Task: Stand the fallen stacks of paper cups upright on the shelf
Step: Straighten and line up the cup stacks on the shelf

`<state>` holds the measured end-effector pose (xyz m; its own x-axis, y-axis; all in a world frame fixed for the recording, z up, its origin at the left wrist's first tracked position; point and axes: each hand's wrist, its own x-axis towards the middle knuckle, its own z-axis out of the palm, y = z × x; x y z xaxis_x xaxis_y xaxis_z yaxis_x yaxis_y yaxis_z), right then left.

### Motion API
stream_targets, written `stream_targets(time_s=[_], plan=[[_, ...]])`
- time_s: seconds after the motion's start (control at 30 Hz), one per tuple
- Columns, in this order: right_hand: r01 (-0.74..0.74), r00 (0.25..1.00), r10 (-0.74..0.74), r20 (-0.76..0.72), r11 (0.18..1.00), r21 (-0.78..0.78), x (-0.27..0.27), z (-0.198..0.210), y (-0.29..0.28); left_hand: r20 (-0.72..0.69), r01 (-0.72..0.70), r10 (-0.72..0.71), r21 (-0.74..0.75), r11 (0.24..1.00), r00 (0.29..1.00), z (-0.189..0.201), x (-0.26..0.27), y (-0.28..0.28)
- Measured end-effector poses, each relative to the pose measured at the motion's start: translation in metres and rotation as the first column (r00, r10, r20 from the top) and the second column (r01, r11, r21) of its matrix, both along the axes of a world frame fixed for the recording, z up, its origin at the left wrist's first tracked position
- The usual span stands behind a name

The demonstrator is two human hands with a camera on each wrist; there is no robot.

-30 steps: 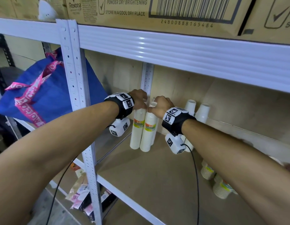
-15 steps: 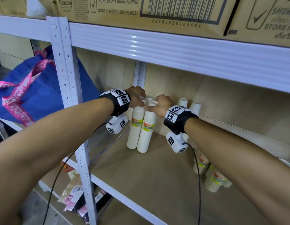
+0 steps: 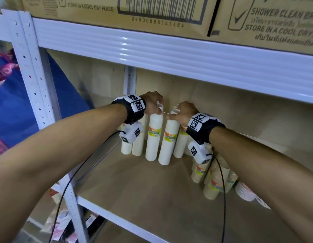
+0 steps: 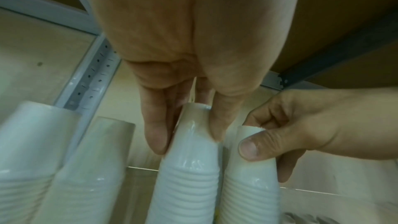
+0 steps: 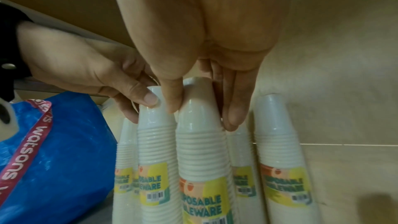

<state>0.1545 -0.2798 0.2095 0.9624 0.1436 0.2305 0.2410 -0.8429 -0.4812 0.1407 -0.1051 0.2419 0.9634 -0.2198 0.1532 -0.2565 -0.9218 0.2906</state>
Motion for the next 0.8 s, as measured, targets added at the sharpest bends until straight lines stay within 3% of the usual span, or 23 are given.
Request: stream_targets(time_s=[0.27, 0.8], plan=[[0.09, 0.996, -0.091, -0.008, 0.996, -0.02, 0.004, 0.0, -0.036, 0.011, 0.069, -0.069, -0.014, 0.997, 0.998, -0.01, 0.02, -0.037], [0.163, 0.985, -0.167, -0.036, 0.982, -0.091, 0.025, -0.013, -0.052, -0.014, 0.139, -0.139, -0.021, 0.99, 0.99, -0.021, 0.046, -0.064]])
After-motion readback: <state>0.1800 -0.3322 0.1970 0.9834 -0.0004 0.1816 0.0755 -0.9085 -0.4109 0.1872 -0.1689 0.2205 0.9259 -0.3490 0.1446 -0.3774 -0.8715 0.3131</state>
